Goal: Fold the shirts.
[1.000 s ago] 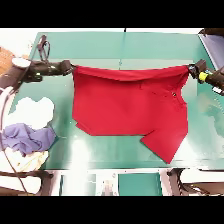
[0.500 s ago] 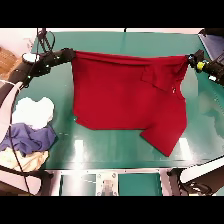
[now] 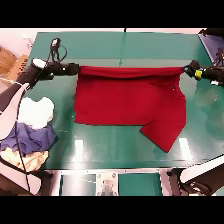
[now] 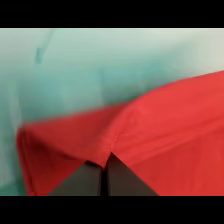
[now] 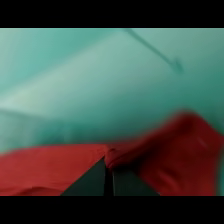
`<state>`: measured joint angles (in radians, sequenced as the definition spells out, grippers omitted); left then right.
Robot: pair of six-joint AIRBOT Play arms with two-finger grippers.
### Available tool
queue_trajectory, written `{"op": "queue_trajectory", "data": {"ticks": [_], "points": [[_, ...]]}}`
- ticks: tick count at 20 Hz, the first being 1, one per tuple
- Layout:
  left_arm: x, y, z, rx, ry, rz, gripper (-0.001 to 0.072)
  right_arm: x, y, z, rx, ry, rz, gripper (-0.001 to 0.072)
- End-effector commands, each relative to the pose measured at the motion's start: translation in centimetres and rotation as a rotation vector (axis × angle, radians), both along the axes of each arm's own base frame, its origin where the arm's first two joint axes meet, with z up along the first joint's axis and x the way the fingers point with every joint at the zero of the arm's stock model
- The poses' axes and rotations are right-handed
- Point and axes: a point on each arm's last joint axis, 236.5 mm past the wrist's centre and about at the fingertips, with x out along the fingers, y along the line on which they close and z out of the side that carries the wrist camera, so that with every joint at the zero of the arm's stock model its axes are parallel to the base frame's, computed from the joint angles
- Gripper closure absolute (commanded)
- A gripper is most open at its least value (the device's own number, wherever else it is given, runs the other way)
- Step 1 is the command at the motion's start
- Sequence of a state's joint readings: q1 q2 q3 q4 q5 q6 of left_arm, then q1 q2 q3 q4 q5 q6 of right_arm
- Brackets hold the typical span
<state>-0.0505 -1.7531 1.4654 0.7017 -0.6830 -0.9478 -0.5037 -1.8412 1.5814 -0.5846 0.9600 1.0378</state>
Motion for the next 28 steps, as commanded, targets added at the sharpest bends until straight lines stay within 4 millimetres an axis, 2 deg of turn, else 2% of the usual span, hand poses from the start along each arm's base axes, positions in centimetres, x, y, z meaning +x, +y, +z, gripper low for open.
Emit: {"op": "queue_trajectory", "data": {"ticks": [1, 6, 8, 11, 16, 17, 18, 19, 20, 21, 23, 25, 26, 27, 28], "points": [[-3.0, 1.2, -3.8, 0.11, 0.162, -0.046, 0.0681, -3.6, -1.3, -3.8, -0.087, 0.169, 0.052, 0.0698], [-3.1, 1.5, -4.4, 0.114, 0.186, -0.026, 0.0681, -4.6, -1.0, -6.3, -0.077, 0.212, 0.031, 0.0698], [-4.2, 1.1, -5.8, 0.097, 0.257, -0.041, 0.0681, -4.8, -1.1, -7.0, -0.078, 0.221, 0.02, 0.0698], [-5.5, 0.7, -8.0, 0.069, 0.35, -0.04, 0.0682, -4.9, -1.2, -7.2, -0.085, 0.225, 0.018, 0.0698], [-6.6, 0.2, -8.5, 0.037, 0.423, -0.035, 0.068, -5.0, -1.1, -7.1, -0.082, 0.227, 0.022, 0.0695], [-7.2, 0.0, -8.4, 0.027, 0.453, -0.045, 0.0677, -5.0, -1.0, -6.9, -0.078, 0.227, 0.03, 0.0626], [-7.9, -0.3, -8.1, 0.024, 0.479, -0.071, 0.0436, -5.1, -1.1, -6.3, -0.072, 0.226, 0.043, 0.055], [-8.5, -0.6, -7.5, 0.018, 0.505, -0.097, 0.0185, -5.2, -1.2, -5.3, -0.06, 0.226, 0.049, 0.0543], [-9.1, -0.8, -6.8, 0.016, 0.533, -0.12, 0.0161, -5.5, -1.8, -4.2, -0.052, 0.237, 0.038, 0.0495], [-9.6, -0.8, -5.7, 0.018, 0.553, -0.153, 0.0161, -6.1, -2.6, -3.1, -0.054, 0.255, 0.024, 0.048], [-10.6, -0.6, -3.1, 0.01, 0.599, -0.203, 0.0162, -7.9, -4.1, -1.3, -0.059, 0.311, -0.011, 0.049], [-11.8, 0.3, -0.7, -0.01, 0.678, -0.209, 0.0164, -10.2, -4.1, 0.1, -0.058, 0.36, 0.003, 0.0652], [-12.6, 0.8, 0.2, -0.018, 0.723, -0.207, 0.0253, -11.2, -3.6, 0.7, -0.051, 0.378, 0.024, 0.0686], [-13.5, 1.1, 1.1, -0.018, 0.76, -0.225, 0.0523, -12.2, -2.9, 1.2, -0.041, 0.392, 0.042, 0.0696], [-14.4, 1.4, 1.8, -0.013, 0.789, -0.25, 0.068, -13.2, -2.2, 1.7, -0.027, 0.409, 0.041, 0.0696]]}}
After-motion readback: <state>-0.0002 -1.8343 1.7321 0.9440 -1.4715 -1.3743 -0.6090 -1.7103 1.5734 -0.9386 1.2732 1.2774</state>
